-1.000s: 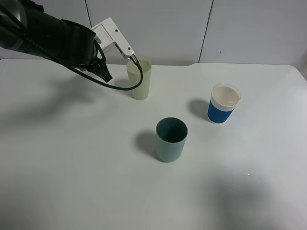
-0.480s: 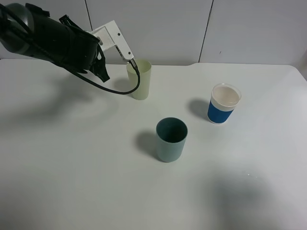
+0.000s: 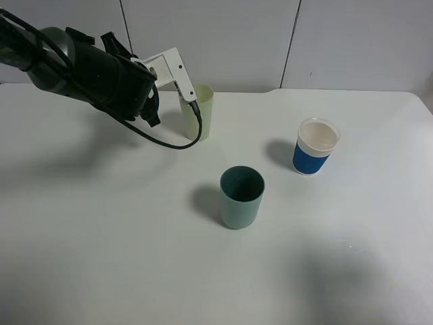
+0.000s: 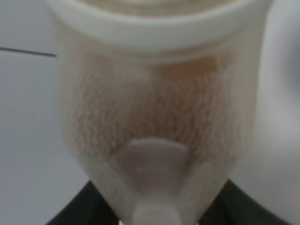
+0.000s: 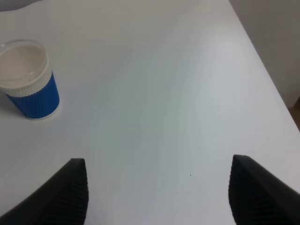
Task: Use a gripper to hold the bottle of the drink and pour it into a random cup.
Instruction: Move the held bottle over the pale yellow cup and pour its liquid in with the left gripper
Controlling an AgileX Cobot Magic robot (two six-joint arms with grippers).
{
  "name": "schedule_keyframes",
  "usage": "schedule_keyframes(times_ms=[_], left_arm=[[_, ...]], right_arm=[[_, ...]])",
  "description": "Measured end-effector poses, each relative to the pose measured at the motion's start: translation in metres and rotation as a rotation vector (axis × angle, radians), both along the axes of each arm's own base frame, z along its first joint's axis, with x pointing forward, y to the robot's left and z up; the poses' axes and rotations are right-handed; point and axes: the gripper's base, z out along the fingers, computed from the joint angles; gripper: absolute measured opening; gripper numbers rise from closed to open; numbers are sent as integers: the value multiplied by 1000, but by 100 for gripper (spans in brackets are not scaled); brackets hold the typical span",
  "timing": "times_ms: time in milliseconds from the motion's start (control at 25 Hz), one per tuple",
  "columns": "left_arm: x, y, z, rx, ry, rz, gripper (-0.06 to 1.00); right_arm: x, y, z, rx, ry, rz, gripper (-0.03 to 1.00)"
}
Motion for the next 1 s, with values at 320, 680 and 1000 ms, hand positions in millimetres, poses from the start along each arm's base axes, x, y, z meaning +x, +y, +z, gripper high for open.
schedule_keyframes(times_ms=[320,680,1000], left_arm=[[-3,-5,1,10,-7,-8,36],[-3,-3,2,23,-25,11,36],[-1,-5,5,-20,-74,14,36]], right_arm=[[0,0,0,-1,-1,0,63],[0,0,1,-1,-7,0,63],[0,0,1,-1,-7,0,63]])
